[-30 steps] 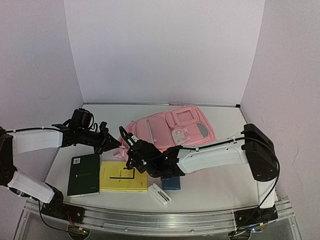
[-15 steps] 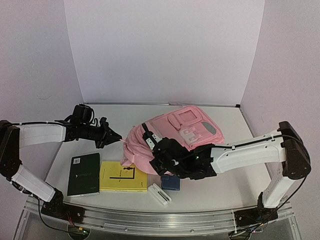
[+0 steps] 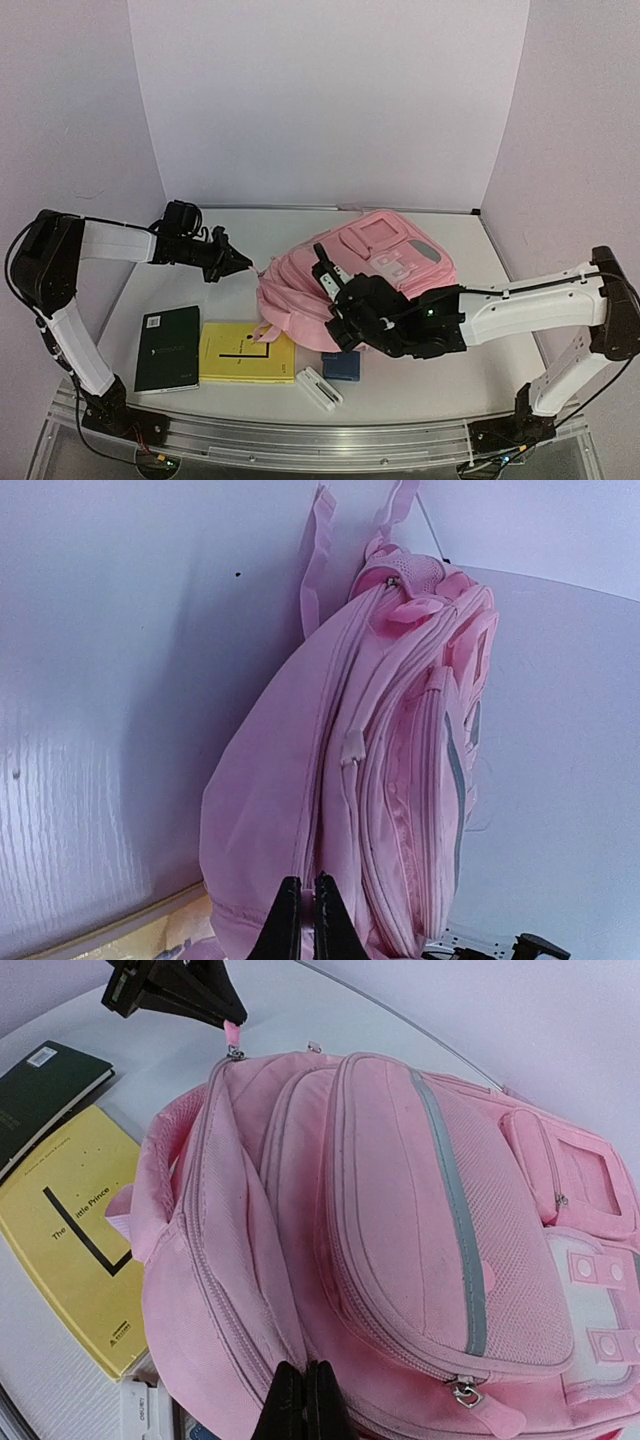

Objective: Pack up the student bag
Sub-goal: Zip the student bag at the center of the board.

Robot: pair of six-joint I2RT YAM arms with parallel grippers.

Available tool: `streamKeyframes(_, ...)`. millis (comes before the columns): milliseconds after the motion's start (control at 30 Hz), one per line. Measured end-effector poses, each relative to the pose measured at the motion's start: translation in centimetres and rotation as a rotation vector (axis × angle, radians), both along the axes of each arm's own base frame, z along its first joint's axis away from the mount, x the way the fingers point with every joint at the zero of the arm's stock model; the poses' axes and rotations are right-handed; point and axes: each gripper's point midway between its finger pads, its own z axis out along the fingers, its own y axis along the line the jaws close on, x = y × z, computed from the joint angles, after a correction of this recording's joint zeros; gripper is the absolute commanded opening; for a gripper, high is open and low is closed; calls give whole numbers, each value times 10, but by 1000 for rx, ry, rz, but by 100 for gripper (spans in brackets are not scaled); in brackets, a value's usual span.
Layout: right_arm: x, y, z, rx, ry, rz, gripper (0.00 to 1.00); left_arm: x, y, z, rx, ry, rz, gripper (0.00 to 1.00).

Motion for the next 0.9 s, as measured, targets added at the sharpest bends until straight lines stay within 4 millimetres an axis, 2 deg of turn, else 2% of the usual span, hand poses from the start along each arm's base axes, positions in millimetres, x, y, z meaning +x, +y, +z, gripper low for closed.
streamKeyframes(100,-2,-9,3,11,11,-10,1,12,-7,-3,-10,-14,-26,0)
streamKeyframes(167,-4,-14,6,21,23,-14,17,15,-12,-1,-28,-31,-50,0)
streamKeyframes(233,-4,-16,8,36,36,-24,38,18,-14,4,-42,-57,-66,0)
streamKeyframes(333,-5,-19,12,66,53,-48,60,26,-9,6,-33,-96,-53,0)
streamKeyframes(467,-2,-8,28,118,66,-66,78,29,0,4,-20,-123,-38,0)
streamKeyframes(567,6,16,42,166,67,-75,84,22,2,1,-14,-126,-40,0)
streamKeyframes(700,16,51,42,181,74,-73,87,13,4,2,-11,-130,-40,0)
streamKeyframes(900,30,101,7,104,95,-54,88,10,3,4,-8,-137,-39,0)
